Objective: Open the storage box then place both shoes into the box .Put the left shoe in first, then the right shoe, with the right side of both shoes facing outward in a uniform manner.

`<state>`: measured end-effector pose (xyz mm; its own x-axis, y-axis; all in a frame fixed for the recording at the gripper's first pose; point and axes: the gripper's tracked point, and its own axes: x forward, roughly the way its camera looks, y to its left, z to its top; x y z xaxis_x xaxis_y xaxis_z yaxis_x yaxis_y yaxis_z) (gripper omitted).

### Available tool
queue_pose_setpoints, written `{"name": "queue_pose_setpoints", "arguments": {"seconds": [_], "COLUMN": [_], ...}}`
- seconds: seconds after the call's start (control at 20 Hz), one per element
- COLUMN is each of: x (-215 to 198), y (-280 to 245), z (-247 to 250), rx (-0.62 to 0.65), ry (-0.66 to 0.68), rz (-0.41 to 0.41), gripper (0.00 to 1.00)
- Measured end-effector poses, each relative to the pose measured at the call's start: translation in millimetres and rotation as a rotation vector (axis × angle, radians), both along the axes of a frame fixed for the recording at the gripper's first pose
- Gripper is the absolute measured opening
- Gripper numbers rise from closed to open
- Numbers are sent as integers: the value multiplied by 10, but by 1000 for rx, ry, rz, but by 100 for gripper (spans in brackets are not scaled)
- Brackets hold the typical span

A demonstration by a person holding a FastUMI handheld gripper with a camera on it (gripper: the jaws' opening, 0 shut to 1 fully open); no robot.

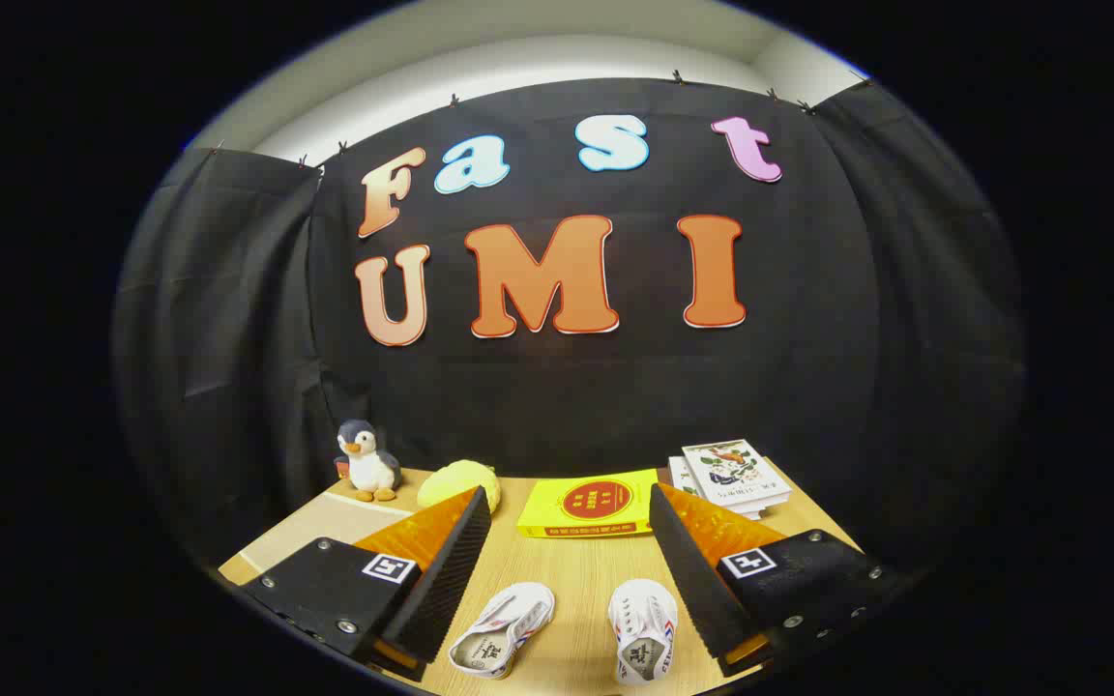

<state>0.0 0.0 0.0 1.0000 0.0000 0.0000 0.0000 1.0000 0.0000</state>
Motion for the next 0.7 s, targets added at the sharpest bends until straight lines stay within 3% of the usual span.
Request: {"name": "queue_pose_setpoints", "arguments": {"seconds": [0.25, 0.45, 0.6, 0.7], "x": [131, 238, 299, 324], "y": [296, 351, 260, 309], "z": [-400, -470, -471, -512], "rx": [111, 169, 139, 146], "ry": [145, 171, 151, 159], "rz": [127, 140, 101, 120], "gripper": [99, 98, 98, 98]}}
